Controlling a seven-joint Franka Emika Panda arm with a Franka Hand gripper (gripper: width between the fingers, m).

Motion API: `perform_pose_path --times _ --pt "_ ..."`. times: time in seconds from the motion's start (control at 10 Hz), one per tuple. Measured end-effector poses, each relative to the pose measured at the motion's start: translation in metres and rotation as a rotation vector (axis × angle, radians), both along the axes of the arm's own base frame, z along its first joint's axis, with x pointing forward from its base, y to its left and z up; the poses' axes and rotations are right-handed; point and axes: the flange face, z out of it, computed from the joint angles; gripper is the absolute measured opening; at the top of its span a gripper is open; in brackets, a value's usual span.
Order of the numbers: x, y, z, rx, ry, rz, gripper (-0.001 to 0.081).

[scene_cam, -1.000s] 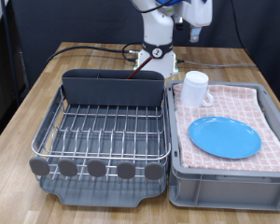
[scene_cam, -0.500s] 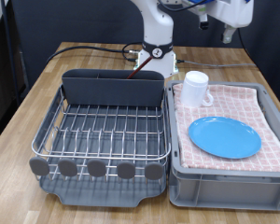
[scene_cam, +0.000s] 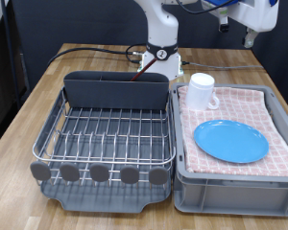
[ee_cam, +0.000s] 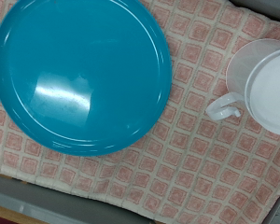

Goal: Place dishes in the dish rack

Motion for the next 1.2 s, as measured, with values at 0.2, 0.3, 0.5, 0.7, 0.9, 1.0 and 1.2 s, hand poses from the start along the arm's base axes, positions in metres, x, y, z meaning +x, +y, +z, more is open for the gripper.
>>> perform_pose_path --times 0.2,0.3,0.5,0.7,0.9,1.0,1.2 --pt "0.001 -0.004 -0.006 0.006 -0.017 0.067 0.0802" --pt "0.001 -0.008 -0.014 0.012 -0.037 0.113 0.0802" --pt "0.000 -0.014 -0.032 0.043 -0.093 0.171 0.0802" --pt "-0.005 -0.019 -0.050 0.058 -0.138 0.205 0.0802" --pt "-0.010 -0.023 -0.064 0.059 -0.166 0.237 0.0802" --pt "-0.012 -0.025 -0.070 0.063 -0.179 0.259 0.0802" --pt "-0.015 -0.029 -0.082 0.083 -0.192 0.291 0.0802"
